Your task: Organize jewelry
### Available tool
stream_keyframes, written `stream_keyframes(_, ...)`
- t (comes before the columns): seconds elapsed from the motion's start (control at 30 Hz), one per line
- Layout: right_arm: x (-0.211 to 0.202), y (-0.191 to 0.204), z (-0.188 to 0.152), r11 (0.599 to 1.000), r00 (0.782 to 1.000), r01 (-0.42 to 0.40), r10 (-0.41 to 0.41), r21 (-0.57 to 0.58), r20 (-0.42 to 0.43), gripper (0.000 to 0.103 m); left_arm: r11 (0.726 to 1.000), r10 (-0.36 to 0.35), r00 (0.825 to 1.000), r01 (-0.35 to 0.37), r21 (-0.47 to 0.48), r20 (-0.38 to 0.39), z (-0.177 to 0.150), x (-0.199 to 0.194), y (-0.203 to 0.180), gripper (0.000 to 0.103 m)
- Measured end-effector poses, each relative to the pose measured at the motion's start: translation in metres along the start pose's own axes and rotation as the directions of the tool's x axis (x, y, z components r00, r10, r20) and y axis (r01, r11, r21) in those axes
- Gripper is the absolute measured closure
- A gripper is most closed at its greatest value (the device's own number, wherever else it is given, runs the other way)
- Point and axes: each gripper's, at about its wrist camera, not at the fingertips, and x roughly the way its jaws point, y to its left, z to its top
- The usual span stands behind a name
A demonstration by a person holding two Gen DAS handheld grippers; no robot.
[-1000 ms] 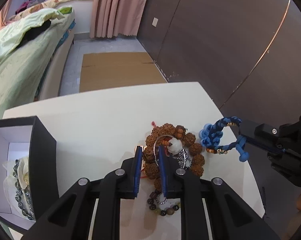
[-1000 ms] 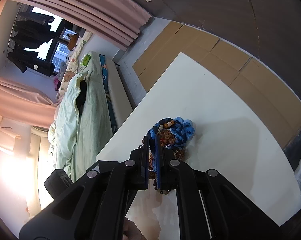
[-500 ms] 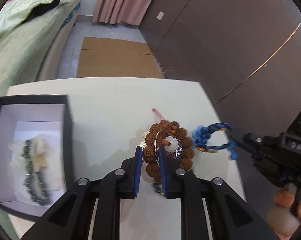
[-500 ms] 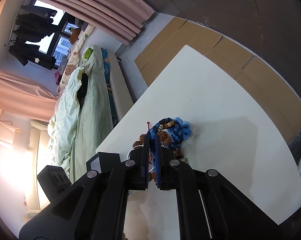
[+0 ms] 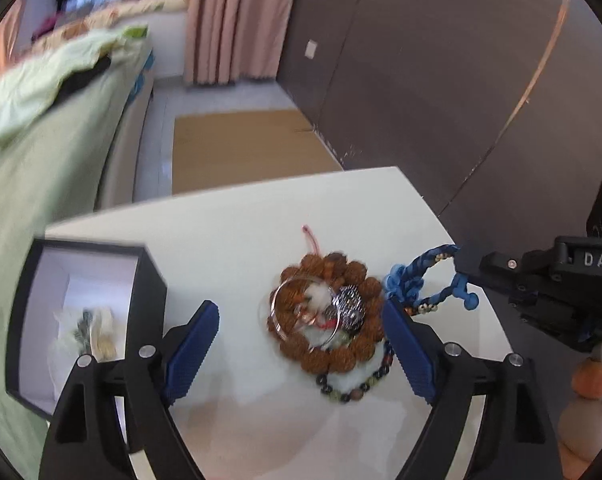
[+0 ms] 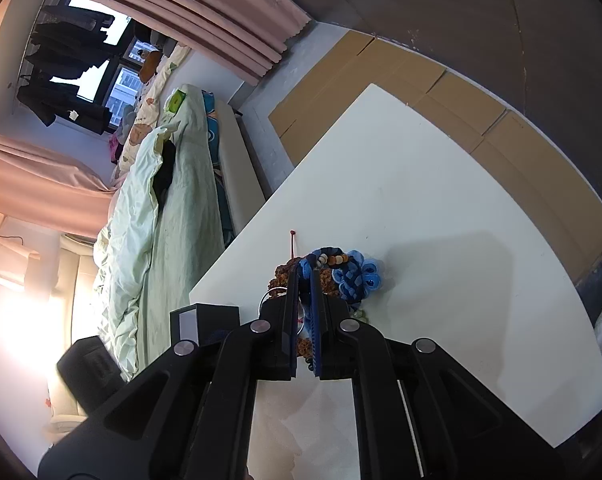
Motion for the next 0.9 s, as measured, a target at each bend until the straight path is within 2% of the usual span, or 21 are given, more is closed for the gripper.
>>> stream_keyframes(0.17, -0.001, -0.004, 0.005, 1.000, 1.000, 0.002, -0.002, 0.011, 0.006, 0.096, 0.993, 0.078, 0.996, -0.075, 0.087, -0.031, -0.001, 0.020, -0.012, 0.038)
stream_keyframes(0.33, -0.001, -0.004, 0.009, 1.000, 1.000, -0.004, 0.004, 0.012, 0.003, 0.096, 0.976, 0.122, 0.990, -0.106, 0.191, -0.073, -0.004, 0.035, -0.021, 0.038)
stream_keyframes(0.4, 0.000, -0.004, 0.011, 1.000, 1.000, -0.008, 0.008, 0.011, 0.000, 0.096, 0.975, 0.118, 0.988, -0.096, 0.203, -0.096, -0.006, 0.041, -0.021, 0.044)
stream_keyframes(0.53, 0.000, -0.004, 0.014, 1.000, 1.000, -0.017, 0.017, 0.014, -0.009, 0.096, 0.975, 0.116, 0.983, -0.085, 0.206, -0.140, -0.005, 0.057, -0.021, 0.044)
stream_keyframes(0.67, 0.001, -0.005, 0.015, 1.000, 1.000, -0.019, 0.020, 0.016, -0.018, 0.096, 0.963, 0.140, 0.980, -0.102, 0.251, -0.139, -0.005, 0.062, -0.029, 0.044)
stream_keyframes(0.73, 0.001, -0.006, 0.015, 1.000, 1.000, -0.019, 0.020, 0.016, -0.019, 0.096, 0.966, 0.131, 0.981, -0.094, 0.242, -0.141, -0.005, 0.062, -0.028, 0.045)
stream_keyframes(0.8, 0.001, -0.006, 0.015, 1.000, 1.000, -0.019, 0.019, 0.016, -0.019, 0.096, 0.969, 0.112, 0.983, -0.075, 0.236, -0.148, -0.004, 0.061, -0.027, 0.059)
stream_keyframes(0.87, 0.001, -0.006, 0.015, 1.000, 1.000, -0.019, 0.019, 0.015, -0.019, 0.096, 0.963, 0.134, 0.981, -0.096, 0.252, -0.138, -0.005, 0.060, -0.029, 0.062)
stream_keyframes(0.9, 0.001, -0.006, 0.015, 1.000, 1.000, -0.018, 0.019, 0.014, -0.020, 0.096, 0.963, 0.136, 0.982, -0.098, 0.253, -0.135, -0.006, 0.059, -0.029, 0.070)
